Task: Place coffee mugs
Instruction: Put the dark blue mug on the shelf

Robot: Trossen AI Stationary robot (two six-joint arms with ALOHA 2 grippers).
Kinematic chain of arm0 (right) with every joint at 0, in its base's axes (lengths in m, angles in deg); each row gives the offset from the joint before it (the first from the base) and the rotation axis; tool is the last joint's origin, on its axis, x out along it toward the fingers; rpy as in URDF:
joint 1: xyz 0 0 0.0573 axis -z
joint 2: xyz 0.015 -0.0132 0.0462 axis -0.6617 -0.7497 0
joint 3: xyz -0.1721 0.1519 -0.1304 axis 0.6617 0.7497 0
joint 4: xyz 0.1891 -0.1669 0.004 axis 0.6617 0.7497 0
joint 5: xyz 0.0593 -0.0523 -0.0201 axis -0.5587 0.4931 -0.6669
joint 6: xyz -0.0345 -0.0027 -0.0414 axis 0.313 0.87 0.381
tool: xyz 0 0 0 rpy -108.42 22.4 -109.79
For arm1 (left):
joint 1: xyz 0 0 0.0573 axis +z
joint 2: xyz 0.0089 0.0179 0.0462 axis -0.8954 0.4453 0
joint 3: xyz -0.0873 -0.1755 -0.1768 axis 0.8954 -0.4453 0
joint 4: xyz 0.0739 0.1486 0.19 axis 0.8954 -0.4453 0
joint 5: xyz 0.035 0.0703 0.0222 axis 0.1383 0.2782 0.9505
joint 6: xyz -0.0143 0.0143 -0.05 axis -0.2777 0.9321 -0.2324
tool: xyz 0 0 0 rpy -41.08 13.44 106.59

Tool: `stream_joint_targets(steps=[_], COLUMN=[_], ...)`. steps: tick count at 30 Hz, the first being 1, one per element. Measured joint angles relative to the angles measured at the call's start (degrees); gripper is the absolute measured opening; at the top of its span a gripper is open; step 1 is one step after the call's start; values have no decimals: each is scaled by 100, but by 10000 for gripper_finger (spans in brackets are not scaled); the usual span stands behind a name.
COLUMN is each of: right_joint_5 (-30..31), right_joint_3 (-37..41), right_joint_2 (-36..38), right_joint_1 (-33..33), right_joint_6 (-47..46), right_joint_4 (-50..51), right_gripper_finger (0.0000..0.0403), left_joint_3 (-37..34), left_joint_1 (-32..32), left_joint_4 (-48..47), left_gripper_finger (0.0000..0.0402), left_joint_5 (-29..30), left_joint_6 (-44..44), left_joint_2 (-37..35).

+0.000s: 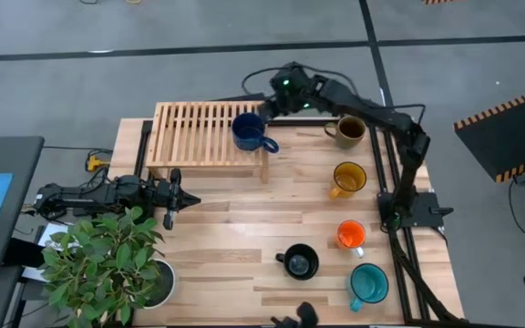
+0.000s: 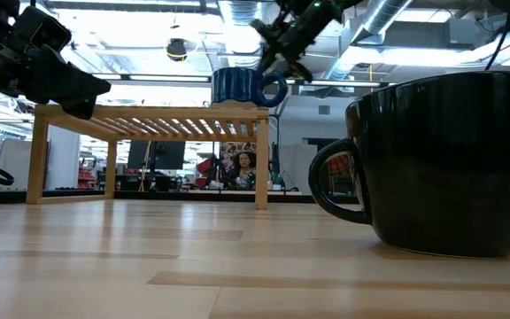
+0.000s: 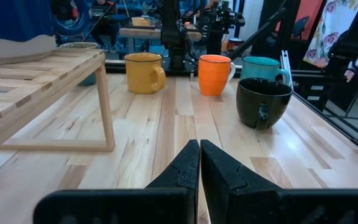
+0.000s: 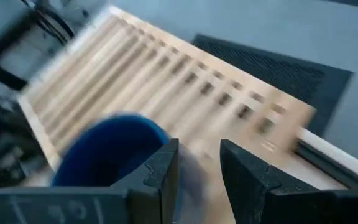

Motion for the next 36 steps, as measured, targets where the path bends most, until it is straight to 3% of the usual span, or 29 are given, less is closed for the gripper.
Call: stream_joint_targets(steps=[7, 10, 15, 19, 22, 27, 36], right_joint_5=[-91, -99, -144, -201, 200, 802, 816], right_joint_3=[144, 782, 2603, 4074, 4777, 5000, 5012], right_joint_2=[781, 1294, 2403, 3141, 3300, 3034, 2611], right_joint_1=[77, -44, -435, -864, -1155, -1335, -1389], right_joint_6=[1176, 1277, 778, 300, 353, 1032, 1222], right_joint_4=[2011, 2044, 691, -1596, -3018, -3805, -4117], right_gripper_finger=[144, 144, 144, 144, 144, 144, 165], left_joint_3=[-1, 0, -2, -2, -1, -1, -1], left_joint_1=[1, 0, 1, 0, 1, 1, 2], left_joint_4=[-2, -2, 0, -2, -2, 0, -1], left_gripper_finger=[0, 0, 0, 0, 0, 0, 0], left_joint_5=[0, 0, -1, -2, -2, 0, -2], left_joint_6=[0, 0, 0, 0, 0, 0, 0], left_joint_2=[2, 2, 2, 2, 1, 1, 1])
